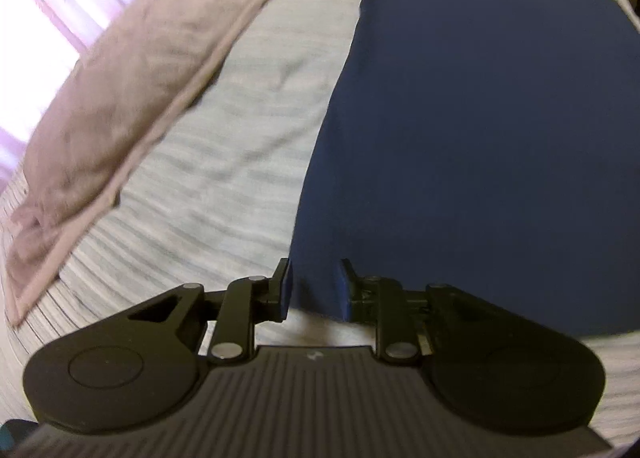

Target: Fold clothes

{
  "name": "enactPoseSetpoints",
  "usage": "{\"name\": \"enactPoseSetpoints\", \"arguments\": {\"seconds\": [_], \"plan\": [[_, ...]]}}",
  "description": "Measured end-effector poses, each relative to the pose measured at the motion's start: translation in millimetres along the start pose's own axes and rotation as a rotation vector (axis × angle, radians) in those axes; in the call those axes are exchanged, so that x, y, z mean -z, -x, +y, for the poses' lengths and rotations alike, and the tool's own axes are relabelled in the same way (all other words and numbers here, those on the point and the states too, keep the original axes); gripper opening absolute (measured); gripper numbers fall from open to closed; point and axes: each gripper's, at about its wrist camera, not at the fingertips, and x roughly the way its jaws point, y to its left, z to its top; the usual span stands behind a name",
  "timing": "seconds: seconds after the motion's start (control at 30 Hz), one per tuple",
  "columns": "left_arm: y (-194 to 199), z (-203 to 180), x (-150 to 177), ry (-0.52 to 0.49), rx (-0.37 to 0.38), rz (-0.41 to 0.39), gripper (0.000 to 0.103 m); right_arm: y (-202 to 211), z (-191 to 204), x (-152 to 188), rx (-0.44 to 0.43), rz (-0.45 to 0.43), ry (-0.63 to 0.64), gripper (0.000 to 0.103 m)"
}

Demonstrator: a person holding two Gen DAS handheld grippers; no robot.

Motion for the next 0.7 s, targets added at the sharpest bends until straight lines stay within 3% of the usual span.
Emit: {"name": "enactPoseSetpoints", "arguments": {"seconds": [0.1,0.23,0.33,0.43,0.53,0.7], "plan": [[5.0,-11.8,-15.1,-0.003,0.057,-0.040,0.021,-10.4,-10.4,6.4,0.003,0.033,0.060,0.072],[-19.8,-35.8,-30.8,-0.065,0.111,-0.043,0.022,-20.9,-27.4,20.2,0.022,0.086,0.144,0.072],[-43.1,-42.6,-28.9,-0.067,0.110,0.003,0.024,-28.7,-40.1,30.5,0.036,0.126,0.207,0.072],[-49.3,-38.2,-23.5,-0.052,0.098,0.014,0.028,-18.7,-56.6,42.9,0.096,0.184,0.188,0.072],[-47.4,-31.5,-22.5,-0.061,0.070,0.043,0.029,7.3,-59.5,41.0,0.131,0.165,0.168,0.072],[-29.6,-21.7,-23.4,-0.087,0.021,0.062,0.028,22.9,-12.8,14.1,0.027,0.016,0.205,0.072]]}}
